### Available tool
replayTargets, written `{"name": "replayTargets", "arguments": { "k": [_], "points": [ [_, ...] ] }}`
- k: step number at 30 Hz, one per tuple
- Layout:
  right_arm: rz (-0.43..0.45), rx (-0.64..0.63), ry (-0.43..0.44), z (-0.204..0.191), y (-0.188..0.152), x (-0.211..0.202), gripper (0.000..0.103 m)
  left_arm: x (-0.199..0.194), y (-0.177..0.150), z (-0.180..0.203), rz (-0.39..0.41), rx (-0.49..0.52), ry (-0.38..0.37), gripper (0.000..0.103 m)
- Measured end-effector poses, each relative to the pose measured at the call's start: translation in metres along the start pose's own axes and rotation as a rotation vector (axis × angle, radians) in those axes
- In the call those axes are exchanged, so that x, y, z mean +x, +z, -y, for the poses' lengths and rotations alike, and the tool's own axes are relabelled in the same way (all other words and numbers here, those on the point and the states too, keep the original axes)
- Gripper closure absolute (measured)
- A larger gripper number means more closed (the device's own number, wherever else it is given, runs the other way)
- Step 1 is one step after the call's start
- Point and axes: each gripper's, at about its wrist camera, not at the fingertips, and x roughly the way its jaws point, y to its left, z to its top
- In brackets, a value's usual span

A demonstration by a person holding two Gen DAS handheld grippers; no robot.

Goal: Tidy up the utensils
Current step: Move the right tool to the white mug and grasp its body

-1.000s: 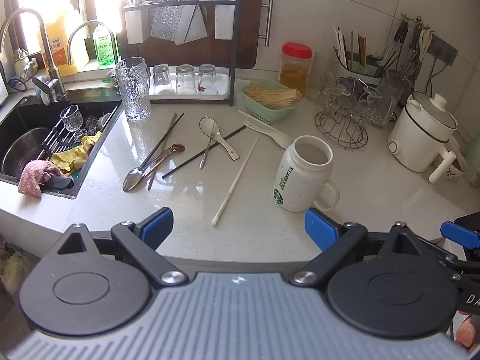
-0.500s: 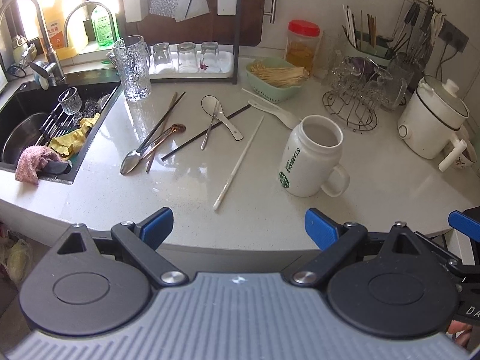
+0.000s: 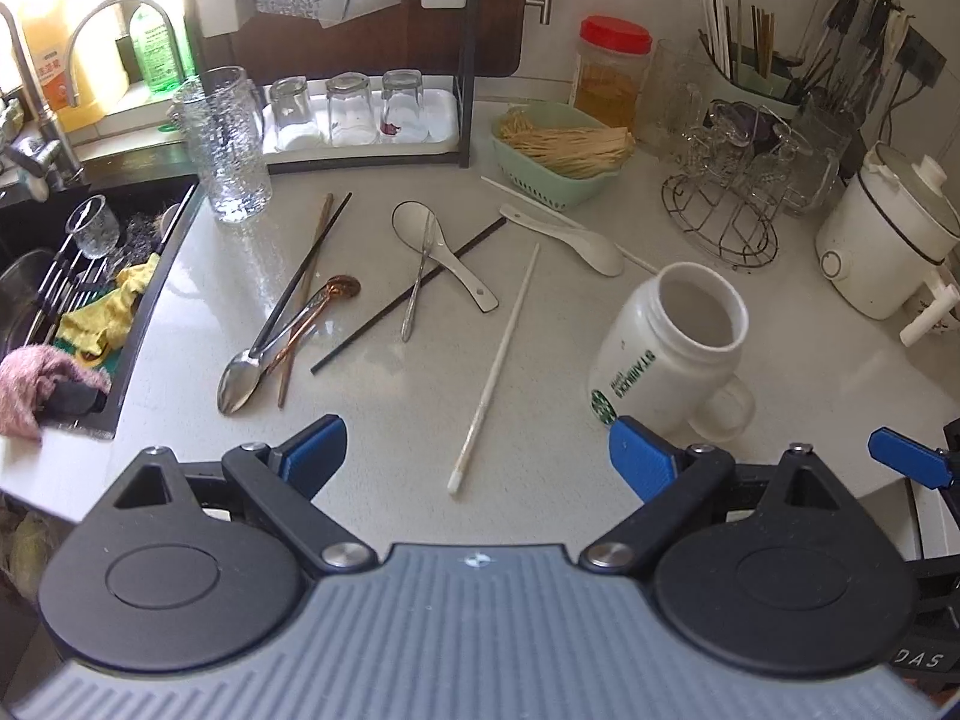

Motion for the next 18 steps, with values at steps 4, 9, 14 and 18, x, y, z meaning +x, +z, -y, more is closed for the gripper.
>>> {"name": "replayTargets", "arguments": {
  "k": [4,9,14,18],
  "points": [
    [-0.027,0.011,-0.011,-0.005,0.004,0.028,0.001,0.032,0.016,-0.012,-0.019,0.024,-0.028,0.007],
    [-0.041,-0.049,-0.084,-0.013,0.008,0.065,0.001,0.073,0.035,-0.028,-0.077,-0.015,-0.127,0.008],
    [-0.059,-0.051,-0.129,-0.013,0.009,0.097,0.002,0.107,0.051,-0.027,-0.090,0.045,-0.193,0.009],
    [-0.066,-0.090,-0.171,-0.017,0.012,0.116,0.002,0.131,0.063,-0.023,-0.103,0.087,-0.235,0.013]
  ]
}}
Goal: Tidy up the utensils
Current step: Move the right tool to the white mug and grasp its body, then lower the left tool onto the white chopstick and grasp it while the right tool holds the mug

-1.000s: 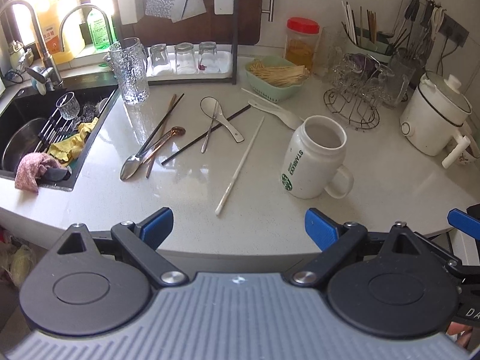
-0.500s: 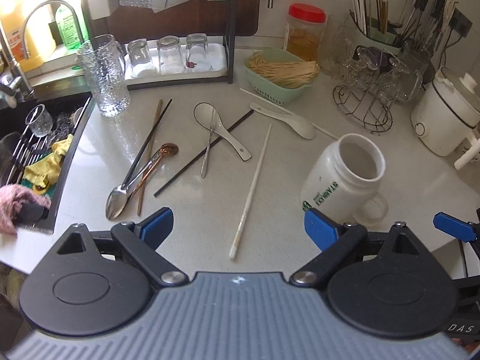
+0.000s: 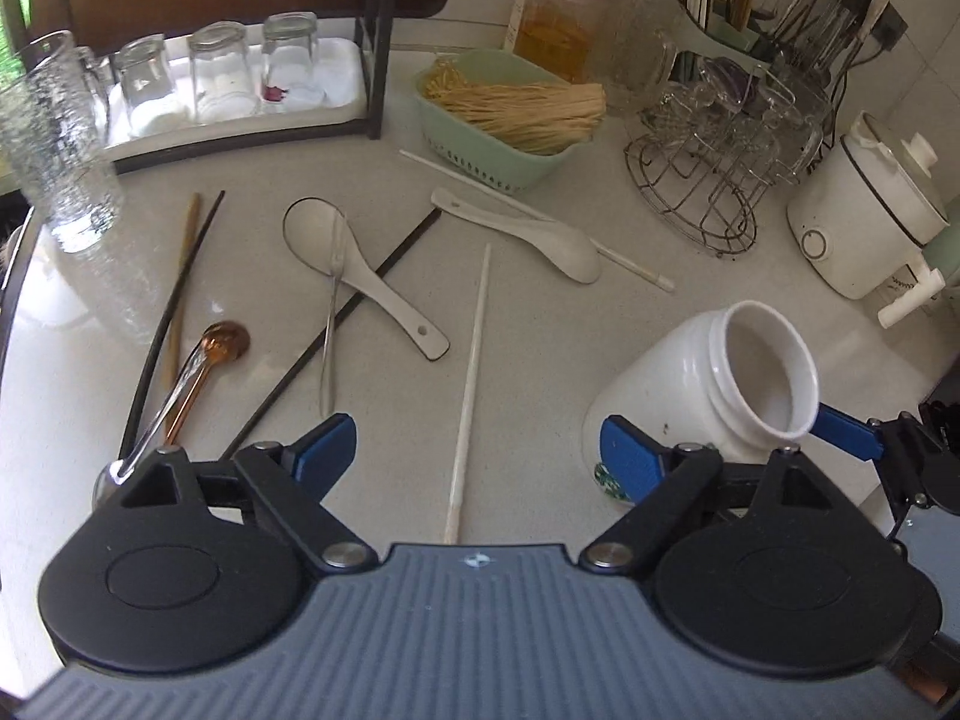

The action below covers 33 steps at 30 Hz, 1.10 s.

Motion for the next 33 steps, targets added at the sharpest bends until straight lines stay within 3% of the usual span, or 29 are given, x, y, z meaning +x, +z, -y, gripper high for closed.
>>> {"name": "replayTargets", "arguments": {
  "k": [7,16,27,33],
  "points": [
    [0.005,-0.058,-0.034,-0.010,0.009,0.016,0.012,0.040,0.020,0.002,-0.062,0.075,-0.043,0.023],
    [-0.002,-0.053,-0.043,-0.011,0.013,0.022,0.012,0.073,0.028,0.004,-0.139,0.091,-0.071,0.043],
    [0.002,-0.051,-0.044,-0.011,0.013,0.022,0.012,0.090,0.034,-0.019,-0.124,-0.047,-0.010,0.060],
    [-0.010,-0.050,-0.045,-0.011,0.014,0.023,0.012,0.094,0.032,-0.012,-0.112,-0.007,-0.037,0.069]
  ]
}}
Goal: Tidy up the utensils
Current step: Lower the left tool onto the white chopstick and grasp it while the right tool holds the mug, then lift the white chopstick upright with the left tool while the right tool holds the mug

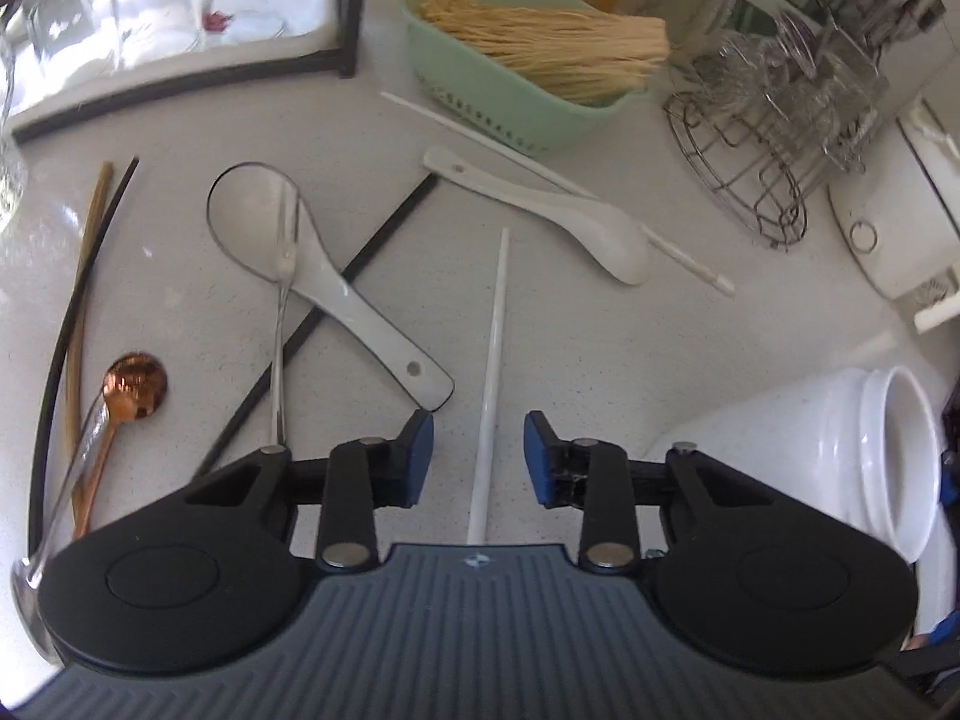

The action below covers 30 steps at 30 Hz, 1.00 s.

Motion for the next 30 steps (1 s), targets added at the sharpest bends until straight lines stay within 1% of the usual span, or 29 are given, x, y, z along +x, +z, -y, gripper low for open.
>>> {"name": "replayTargets", "arguments": {
  "k": [2,4,6,8,12,13,15,19,23,27,30],
  "points": [
    [-0.002,0.000,-0.001,0.000,0.000,0.000,0.012,0.003,0.000,0.007,-0.002,0.042,-0.002,0.076],
    [-0.007,0.001,-0.001,-0.001,0.001,0.000,0.012,0.006,0.000,0.013,-0.007,0.070,-0.006,0.077],
    [-0.013,0.003,-0.002,-0.001,0.002,0.001,0.012,0.009,0.000,0.021,-0.003,0.109,0.007,0.079],
    [-0.017,0.005,-0.003,-0.001,0.002,0.001,0.012,0.012,0.000,0.029,0.007,0.154,0.045,0.079],
    [-0.028,0.013,-0.010,-0.001,0.004,0.002,0.012,0.016,0.002,0.038,0.027,0.194,0.108,0.080],
    [-0.028,0.014,-0.011,-0.001,0.004,0.002,0.012,0.018,0.002,0.040,0.032,0.210,0.121,0.081],
    [-0.030,0.016,-0.013,-0.001,0.003,0.002,0.012,0.021,0.003,0.042,0.042,0.240,0.141,0.096],
    [-0.031,0.019,-0.017,-0.001,0.002,0.001,0.012,0.022,0.006,0.046,0.041,0.308,0.150,0.097],
    [-0.032,0.018,-0.014,0.000,0.002,0.000,0.012,0.020,0.008,0.044,0.028,0.289,0.113,0.098],
    [-0.033,0.017,-0.010,0.000,0.002,0.000,0.012,0.003,0.006,0.044,0.056,0.275,0.092,0.098],
    [-0.032,0.018,-0.005,0.000,0.003,0.000,0.013,-0.013,0.004,0.044,0.084,0.244,0.074,0.098]
  ]
}}
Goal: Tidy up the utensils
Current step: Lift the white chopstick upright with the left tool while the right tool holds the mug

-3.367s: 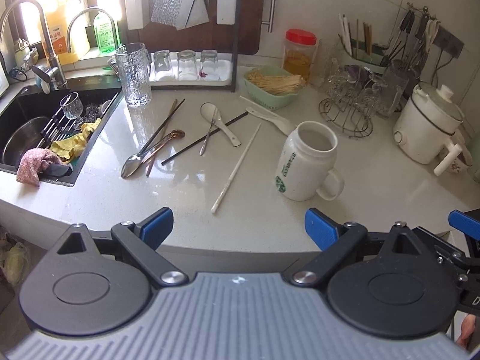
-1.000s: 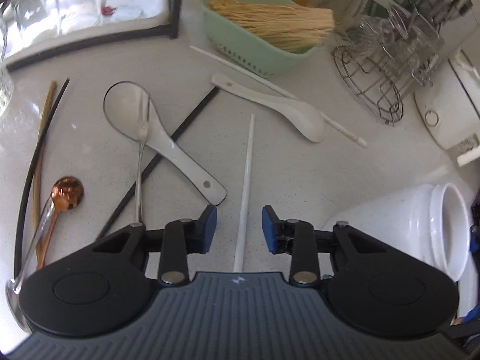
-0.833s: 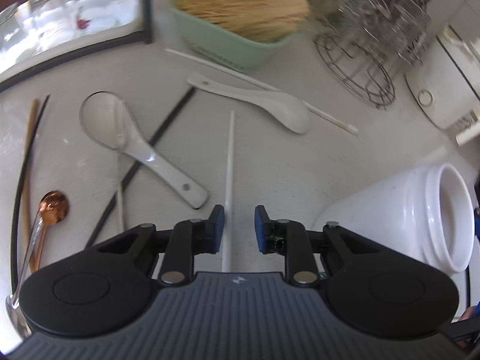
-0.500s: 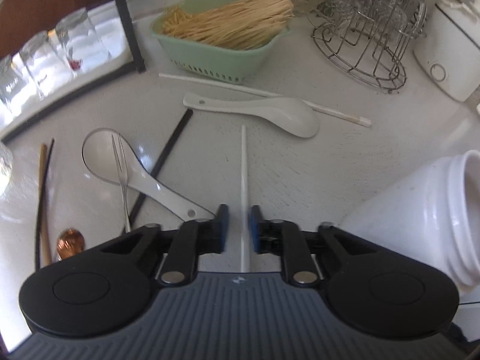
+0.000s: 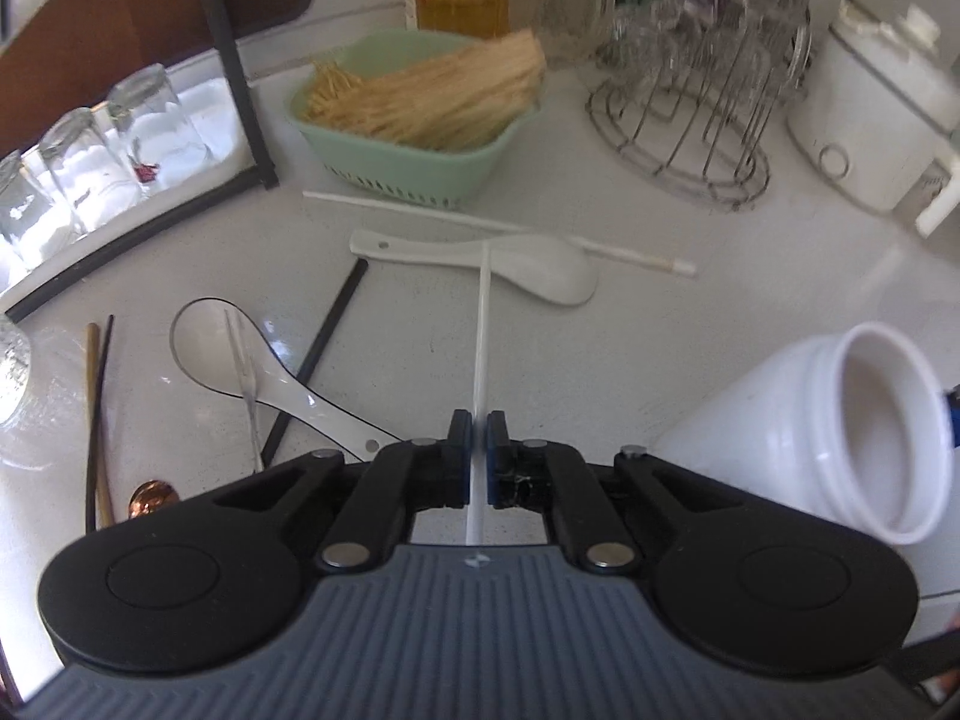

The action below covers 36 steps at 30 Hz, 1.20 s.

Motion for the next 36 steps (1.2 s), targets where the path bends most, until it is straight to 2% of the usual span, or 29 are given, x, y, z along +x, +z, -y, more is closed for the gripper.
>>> {"name": "replayTargets", "arguments": {
  "k": [14,24,36],
  "points": [
    [0.030,-0.030,0.031,0.001,-0.008,-0.006,0.013,-0.079,-0.015,0.008,0.156,-0.116,-0.015,0.098],
    [0.059,-0.038,0.039,0.001,-0.013,-0.009,0.013,-0.113,-0.032,0.019,0.219,-0.138,-0.014,0.098],
    [0.085,-0.039,0.040,0.000,-0.018,-0.009,0.012,-0.148,-0.036,0.029,0.296,-0.130,-0.017,0.099]
  ]
}}
